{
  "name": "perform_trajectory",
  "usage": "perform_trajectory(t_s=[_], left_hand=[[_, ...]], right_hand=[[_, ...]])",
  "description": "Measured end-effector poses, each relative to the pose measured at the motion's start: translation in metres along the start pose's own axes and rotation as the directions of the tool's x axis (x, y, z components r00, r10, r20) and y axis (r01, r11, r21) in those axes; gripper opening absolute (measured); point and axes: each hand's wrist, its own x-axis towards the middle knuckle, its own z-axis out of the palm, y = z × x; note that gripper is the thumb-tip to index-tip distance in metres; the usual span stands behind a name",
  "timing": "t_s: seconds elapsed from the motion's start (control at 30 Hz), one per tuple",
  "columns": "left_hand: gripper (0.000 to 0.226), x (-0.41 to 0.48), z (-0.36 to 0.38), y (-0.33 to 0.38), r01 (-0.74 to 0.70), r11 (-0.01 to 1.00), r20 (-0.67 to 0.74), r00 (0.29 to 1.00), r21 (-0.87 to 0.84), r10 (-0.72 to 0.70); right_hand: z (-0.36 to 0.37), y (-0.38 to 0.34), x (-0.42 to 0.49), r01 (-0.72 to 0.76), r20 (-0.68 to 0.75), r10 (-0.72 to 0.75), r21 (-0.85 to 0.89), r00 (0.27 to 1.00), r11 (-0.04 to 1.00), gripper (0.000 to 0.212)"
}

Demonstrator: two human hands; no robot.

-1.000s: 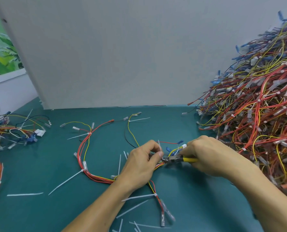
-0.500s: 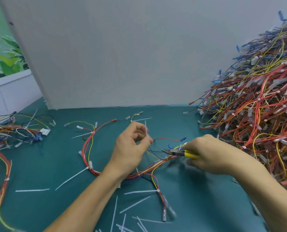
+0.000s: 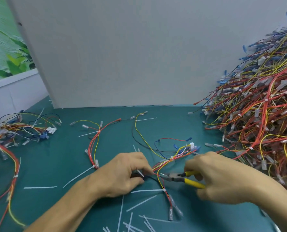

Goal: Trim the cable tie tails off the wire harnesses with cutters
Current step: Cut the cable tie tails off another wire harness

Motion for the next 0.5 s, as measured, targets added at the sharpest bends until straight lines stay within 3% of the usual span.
perform_trajectory(t_s=[0.13, 0.27, 0.5], left_hand=[[0.026, 0.002, 0.004, -0.001, -0.050, 0.998, -0.006, 0.999, 0.030, 0.050], [0.028, 0.005, 0.008, 0.003, -0.078, 0.997, -0.047, 0.996, 0.000, 0.078], [0.029, 0.013, 0.020, 0.011, -0.143, 0.989, -0.060, 0.988, -0.048, 0.140]], right_hand=[[0.013, -0.001, -0.009, 0.030, -0.065, -0.035, -0.082, 0.997, 0.996, 0.030], [0.025, -0.002, -0.008, 0.023, -0.092, -0.033, -0.106, 0.995, 0.994, 0.014], [0.029, -0.005, 0.003, 0.011, -0.141, -0.030, -0.131, 0.990, 0.991, 0.012]])
